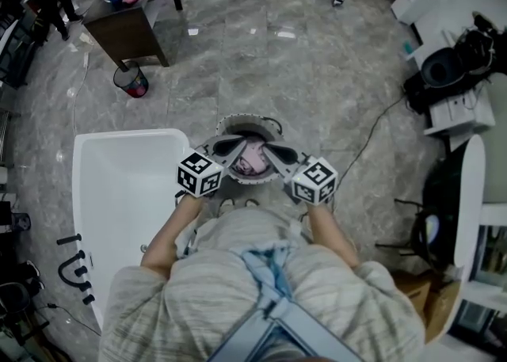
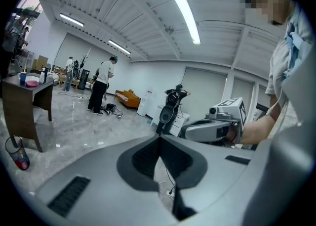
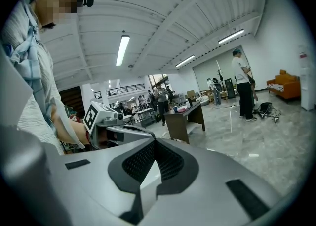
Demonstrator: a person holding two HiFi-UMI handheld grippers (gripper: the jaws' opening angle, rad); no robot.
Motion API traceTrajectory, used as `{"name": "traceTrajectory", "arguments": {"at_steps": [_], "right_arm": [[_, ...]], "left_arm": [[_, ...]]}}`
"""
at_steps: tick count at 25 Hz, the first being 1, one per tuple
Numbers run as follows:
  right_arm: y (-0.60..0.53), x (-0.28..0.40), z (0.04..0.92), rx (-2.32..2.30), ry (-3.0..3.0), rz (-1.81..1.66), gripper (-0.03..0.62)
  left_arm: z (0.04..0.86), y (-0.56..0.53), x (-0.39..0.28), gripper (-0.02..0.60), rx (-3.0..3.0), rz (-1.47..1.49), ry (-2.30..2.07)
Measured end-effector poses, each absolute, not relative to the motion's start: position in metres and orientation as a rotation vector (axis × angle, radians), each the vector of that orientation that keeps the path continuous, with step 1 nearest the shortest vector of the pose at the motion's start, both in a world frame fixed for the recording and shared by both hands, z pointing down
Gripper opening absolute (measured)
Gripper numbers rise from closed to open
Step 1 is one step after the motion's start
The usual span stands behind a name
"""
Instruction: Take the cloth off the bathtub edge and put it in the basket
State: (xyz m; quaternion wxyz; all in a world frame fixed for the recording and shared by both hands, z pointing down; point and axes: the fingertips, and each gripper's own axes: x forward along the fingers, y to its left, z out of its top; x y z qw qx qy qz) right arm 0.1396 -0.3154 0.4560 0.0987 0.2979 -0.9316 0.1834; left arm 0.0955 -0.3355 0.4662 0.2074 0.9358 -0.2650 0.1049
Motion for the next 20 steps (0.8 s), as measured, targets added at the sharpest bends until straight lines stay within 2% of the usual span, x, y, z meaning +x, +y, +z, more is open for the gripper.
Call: {"name": "traceTrajectory", "arguments": {"at_steps": [20], "right_arm": [[-0.301,0.141,0.466,0.87,-2.727,0.548,0.003]], "left_arm": [[0.47,-0.322,0.092,0.002,2.588,0.306,-0.742]]}}
